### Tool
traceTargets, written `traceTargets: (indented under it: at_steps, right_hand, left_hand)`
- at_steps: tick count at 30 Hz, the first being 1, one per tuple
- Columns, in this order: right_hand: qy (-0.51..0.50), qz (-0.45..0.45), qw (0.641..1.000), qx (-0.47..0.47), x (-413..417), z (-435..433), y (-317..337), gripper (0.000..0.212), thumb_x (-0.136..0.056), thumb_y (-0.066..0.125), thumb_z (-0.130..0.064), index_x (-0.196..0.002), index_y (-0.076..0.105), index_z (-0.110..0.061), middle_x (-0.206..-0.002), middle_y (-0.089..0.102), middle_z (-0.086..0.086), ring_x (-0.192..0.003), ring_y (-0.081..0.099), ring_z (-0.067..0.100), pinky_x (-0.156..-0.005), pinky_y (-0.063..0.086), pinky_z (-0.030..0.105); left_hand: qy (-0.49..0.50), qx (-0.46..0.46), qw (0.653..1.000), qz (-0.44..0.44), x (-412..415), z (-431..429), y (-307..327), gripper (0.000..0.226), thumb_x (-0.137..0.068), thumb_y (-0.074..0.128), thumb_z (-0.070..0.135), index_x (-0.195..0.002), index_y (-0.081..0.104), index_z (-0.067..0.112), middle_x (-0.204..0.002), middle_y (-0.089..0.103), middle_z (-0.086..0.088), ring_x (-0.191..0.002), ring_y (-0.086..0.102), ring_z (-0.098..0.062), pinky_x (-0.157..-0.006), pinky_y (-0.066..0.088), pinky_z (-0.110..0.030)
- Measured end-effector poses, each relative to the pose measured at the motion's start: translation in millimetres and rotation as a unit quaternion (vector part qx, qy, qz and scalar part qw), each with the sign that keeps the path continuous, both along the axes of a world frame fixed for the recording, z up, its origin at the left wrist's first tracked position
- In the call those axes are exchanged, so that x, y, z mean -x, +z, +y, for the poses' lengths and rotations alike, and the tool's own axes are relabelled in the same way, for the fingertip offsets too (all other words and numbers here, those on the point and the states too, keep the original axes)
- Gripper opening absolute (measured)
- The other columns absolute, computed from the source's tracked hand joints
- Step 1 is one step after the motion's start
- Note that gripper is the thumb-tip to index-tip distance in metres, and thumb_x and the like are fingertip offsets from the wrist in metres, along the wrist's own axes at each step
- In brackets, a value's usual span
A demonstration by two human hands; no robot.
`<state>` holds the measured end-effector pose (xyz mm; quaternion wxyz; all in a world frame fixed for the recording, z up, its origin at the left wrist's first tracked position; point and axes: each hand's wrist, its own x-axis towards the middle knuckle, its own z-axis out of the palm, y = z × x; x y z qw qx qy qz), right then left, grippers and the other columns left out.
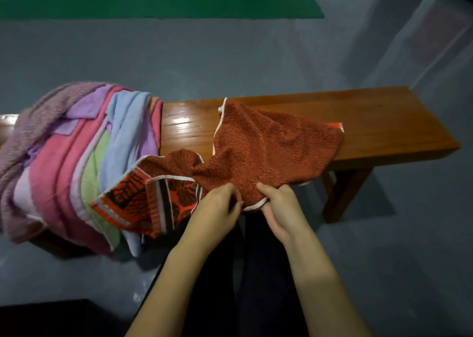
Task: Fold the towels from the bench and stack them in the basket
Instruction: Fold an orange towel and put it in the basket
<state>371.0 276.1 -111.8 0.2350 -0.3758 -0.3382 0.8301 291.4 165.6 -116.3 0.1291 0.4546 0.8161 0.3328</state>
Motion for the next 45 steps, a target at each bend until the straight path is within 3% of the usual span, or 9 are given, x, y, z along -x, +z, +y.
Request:
traceTargets:
  at_steps: [8,11,14,17,20,30,36,40,45]
  right_hand:
    - [0.166,-0.077,0.972,-0.146,-12.7,4.4,23.8,0.01,-0.093,0.054,-0.003,-0.097,0.062,0.001,-0.096,0.069,0.013,-0.092,0.068,0.02,-0.085,0.054,0.028]
    - [0.146,-0.145,0.904,-0.374,-16.4,2.1,33.1,0.014,-0.092,0.059,-0.009,-0.082,0.069,-0.01,-0.078,0.068,0.002,-0.076,0.066,0.01,-0.072,0.055,0.022]
    - [0.08,-0.08,0.839,-0.532,-16.7,0.9,47.2,0.023,-0.086,0.066,-0.007,-0.103,0.068,-0.023,-0.102,0.065,-0.004,-0.098,0.061,0.0,-0.084,0.048,0.016]
    - [0.185,-0.013,0.852,-0.489,-4.2,-2.9,54.9,0.041,-0.082,0.069,-0.013,-0.112,0.061,-0.04,-0.116,0.062,-0.01,-0.116,0.055,0.004,-0.102,0.04,0.021]
    - [0.24,-0.051,0.863,-0.441,3.0,-5.7,53.6,0.023,-0.082,0.072,-0.013,-0.089,0.068,-0.034,-0.088,0.069,-0.012,-0.087,0.062,-0.003,-0.084,0.045,0.015]
    - [0.088,-0.222,0.828,-0.508,-13.9,18.2,42.3,0.008,-0.087,0.066,-0.017,-0.08,0.063,-0.016,-0.082,0.064,-0.005,-0.081,0.059,0.006,-0.07,0.039,0.01]
    - [0.309,-0.064,0.86,-0.401,13.7,-20.4,62.6,0.017,-0.084,0.07,-0.014,-0.095,0.064,-0.025,-0.086,0.068,-0.009,-0.08,0.061,-0.004,-0.079,0.045,0.013]
    - [0.26,-0.085,0.875,-0.399,6.5,-9.8,57.5,0.014,-0.082,0.072,-0.012,-0.071,0.066,-0.018,-0.059,0.061,-0.013,-0.06,0.054,-0.004,-0.062,0.041,0.013]
    - [0.163,-0.1,0.881,-0.433,-1.5,-0.9,45.2,0.012,-0.084,0.07,-0.015,-0.074,0.066,-0.01,-0.067,0.06,-0.009,-0.067,0.054,0.001,-0.066,0.04,0.016]
  left_hand:
    - [0.021,-0.009,0.999,-0.048,-15.1,0.2,-4.9,0.013,-0.087,0.065,0.019,-0.089,0.052,0.017,-0.086,0.061,0.003,-0.083,0.06,-0.018,-0.069,0.039,-0.026]
    - [0.071,-0.045,0.994,-0.066,-10.8,-2.5,1.1,0.012,-0.092,0.056,0.015,-0.087,0.046,0.019,-0.076,0.058,0.003,-0.071,0.059,-0.02,-0.064,0.037,-0.028]
    - [0.071,-0.089,0.991,-0.074,-3.6,-5.5,19.6,0.007,-0.096,0.049,0.017,-0.094,0.042,0.018,-0.071,0.054,0.008,-0.065,0.055,-0.015,-0.064,0.038,-0.032]
    - [0.048,-0.148,0.986,-0.055,3.9,-7.3,41.8,0.009,-0.092,0.053,0.02,-0.099,0.05,0.015,-0.077,0.057,0.013,-0.075,0.058,-0.007,-0.07,0.043,-0.026]
    - [0.051,-0.177,0.982,-0.047,12.0,-12.1,55.6,0.011,-0.084,0.059,0.018,-0.093,0.058,0.012,-0.084,0.061,0.014,-0.081,0.059,-0.001,-0.076,0.044,-0.018]
    - [0.064,-0.054,0.996,-0.019,53.7,-53.9,61.8,0.017,-0.086,0.068,0.031,-0.072,0.062,0.023,-0.068,0.061,0.014,-0.068,0.057,-0.001,-0.063,0.039,-0.015]
    - [0.02,-0.079,0.996,-0.043,30.6,-31.5,73.7,0.023,-0.088,0.066,0.018,-0.07,0.057,0.03,-0.064,0.06,0.019,-0.065,0.053,0.007,-0.062,0.035,-0.01]
    - [0.035,-0.061,0.996,-0.056,41.2,-44.2,71.1,0.015,-0.082,0.071,0.032,-0.072,0.063,0.025,-0.069,0.064,0.01,-0.068,0.058,-0.002,-0.063,0.041,-0.018]
    - [0.052,-0.001,0.996,-0.073,55.1,-64.0,68.4,0.019,-0.076,0.075,0.034,-0.07,0.068,0.017,-0.06,0.058,0.001,-0.058,0.05,-0.005,-0.057,0.038,-0.021]
